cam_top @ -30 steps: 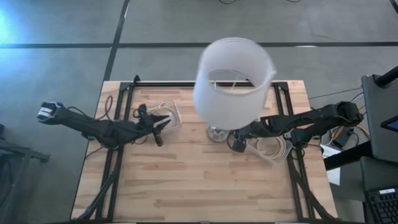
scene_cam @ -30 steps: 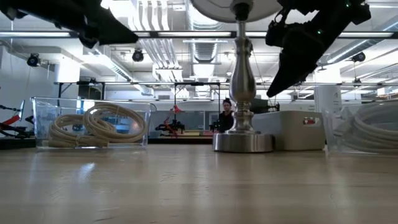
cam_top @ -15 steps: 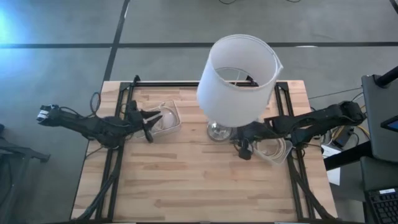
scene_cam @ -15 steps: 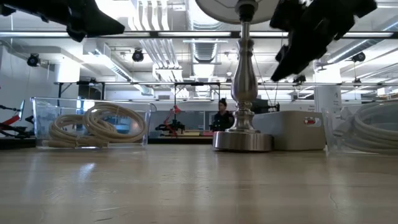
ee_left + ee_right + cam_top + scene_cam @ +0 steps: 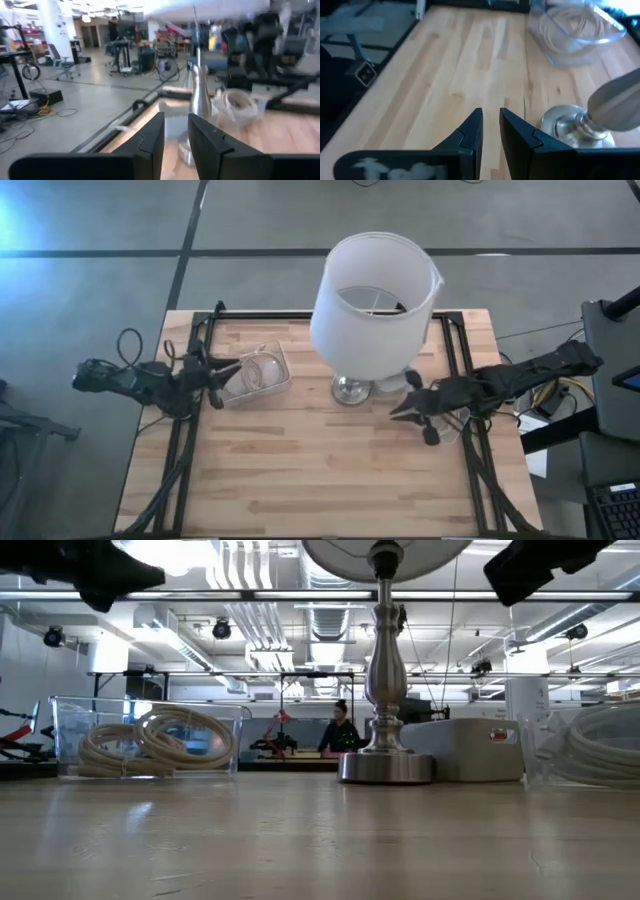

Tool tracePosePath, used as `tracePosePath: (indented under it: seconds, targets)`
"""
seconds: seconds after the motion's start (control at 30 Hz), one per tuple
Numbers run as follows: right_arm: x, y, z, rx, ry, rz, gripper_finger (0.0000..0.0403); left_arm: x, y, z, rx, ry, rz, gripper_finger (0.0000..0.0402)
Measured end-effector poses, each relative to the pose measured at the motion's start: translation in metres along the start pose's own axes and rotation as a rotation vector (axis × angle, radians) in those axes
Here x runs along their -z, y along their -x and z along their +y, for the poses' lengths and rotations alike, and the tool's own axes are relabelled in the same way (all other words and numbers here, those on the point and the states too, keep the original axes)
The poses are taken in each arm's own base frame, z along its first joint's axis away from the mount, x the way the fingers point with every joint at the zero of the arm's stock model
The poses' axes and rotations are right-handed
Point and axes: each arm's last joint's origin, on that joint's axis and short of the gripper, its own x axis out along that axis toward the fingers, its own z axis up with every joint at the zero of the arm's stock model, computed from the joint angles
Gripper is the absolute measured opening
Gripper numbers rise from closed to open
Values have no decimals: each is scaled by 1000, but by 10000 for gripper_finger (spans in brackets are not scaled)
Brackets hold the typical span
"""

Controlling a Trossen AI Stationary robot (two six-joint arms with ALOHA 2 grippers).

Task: Pick & Place USB Port
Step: Return to Home Position

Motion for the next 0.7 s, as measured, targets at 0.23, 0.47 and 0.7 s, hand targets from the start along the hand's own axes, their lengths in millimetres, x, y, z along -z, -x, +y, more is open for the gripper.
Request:
tracePosePath:
  seconds: [0.23,0.47,0.7]
  targets:
    - [18,24,-4,-15,62,-205,59,17,9,4,57,18,-48,90]
    - [50,29,-7,-18,72,-312,59,35,14,3,175,-27,-89,90]
    - [74,27,-10,-11,117,-423,59,50,11,-2,239,-46,-125,90]
